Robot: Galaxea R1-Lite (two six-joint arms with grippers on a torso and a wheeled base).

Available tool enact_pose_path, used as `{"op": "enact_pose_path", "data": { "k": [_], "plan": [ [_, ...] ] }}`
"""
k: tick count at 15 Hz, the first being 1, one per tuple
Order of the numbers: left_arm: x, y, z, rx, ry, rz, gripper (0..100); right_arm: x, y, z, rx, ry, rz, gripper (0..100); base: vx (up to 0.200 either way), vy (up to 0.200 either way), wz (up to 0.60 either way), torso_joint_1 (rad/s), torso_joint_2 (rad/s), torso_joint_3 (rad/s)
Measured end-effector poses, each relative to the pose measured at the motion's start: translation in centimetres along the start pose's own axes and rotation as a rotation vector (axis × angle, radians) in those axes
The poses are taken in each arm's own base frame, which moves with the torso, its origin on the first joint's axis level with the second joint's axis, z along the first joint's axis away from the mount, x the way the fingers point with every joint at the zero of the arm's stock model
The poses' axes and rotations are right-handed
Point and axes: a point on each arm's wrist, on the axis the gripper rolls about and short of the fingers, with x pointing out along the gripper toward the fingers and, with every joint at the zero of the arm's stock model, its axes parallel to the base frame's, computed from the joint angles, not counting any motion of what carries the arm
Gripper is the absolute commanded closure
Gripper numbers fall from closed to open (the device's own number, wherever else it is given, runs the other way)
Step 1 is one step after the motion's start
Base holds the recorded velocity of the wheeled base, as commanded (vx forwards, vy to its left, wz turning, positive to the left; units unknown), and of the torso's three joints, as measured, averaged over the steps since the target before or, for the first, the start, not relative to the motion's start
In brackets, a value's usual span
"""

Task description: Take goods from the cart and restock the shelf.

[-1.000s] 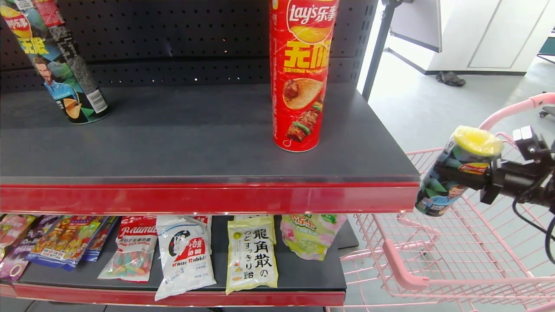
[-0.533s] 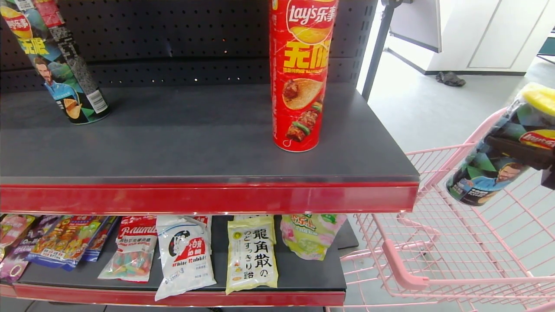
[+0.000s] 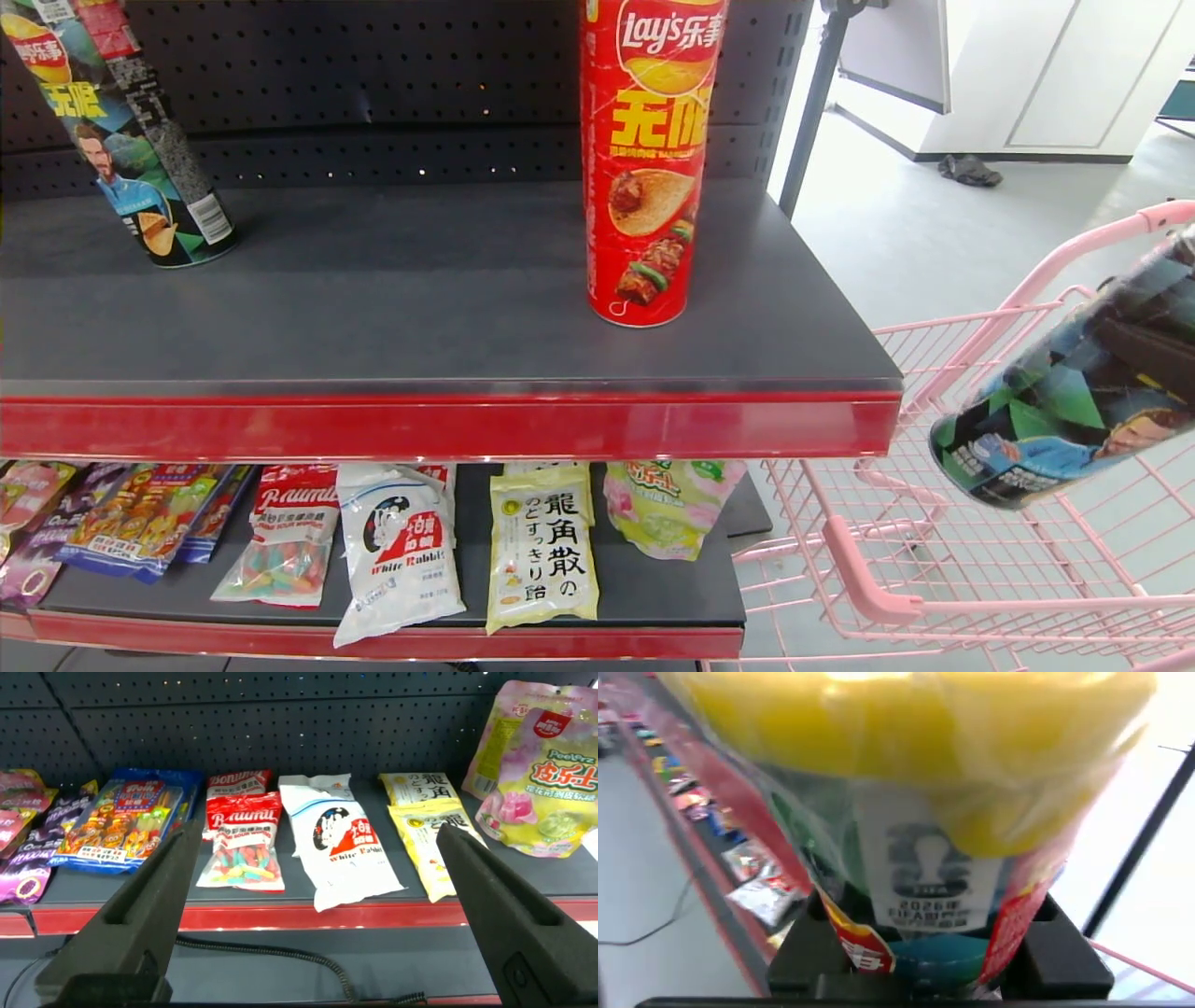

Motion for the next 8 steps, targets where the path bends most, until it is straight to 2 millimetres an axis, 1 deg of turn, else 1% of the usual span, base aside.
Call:
{"op": "enact_pose_path", "data": {
  "k": [2, 4, 6, 8],
  "plan": [
    [0.0, 0.0, 0.0, 0.000, 0.000, -0.001, 0, -0.6, 1.8, -0.4, 0.014, -0.010, 0.060, 100, 0.000, 0.000, 0.00, 0.000, 0.00, 0.000],
    [0.0, 0.0, 0.0, 0.000, 0.000, -0.001, 0, -1.4, 3.1, -0.7, 0.016, -0.018, 0.092, 100, 0.000, 0.000, 0.00, 0.000, 0.00, 0.000],
    [0.0, 0.0, 0.0, 0.000, 0.000, 0.000, 0, -1.8, 3.7, -0.6, 0.006, -0.031, 0.098, 100, 0.000, 0.000, 0.00, 0.000, 0.00, 0.000],
    [0.0, 0.0, 0.0, 0.000, 0.000, -0.001, 0, -2.0, 3.8, -0.2, -0.008, -0.045, 0.099, 100, 0.000, 0.000, 0.00, 0.000, 0.00, 0.000]
  ]
}}
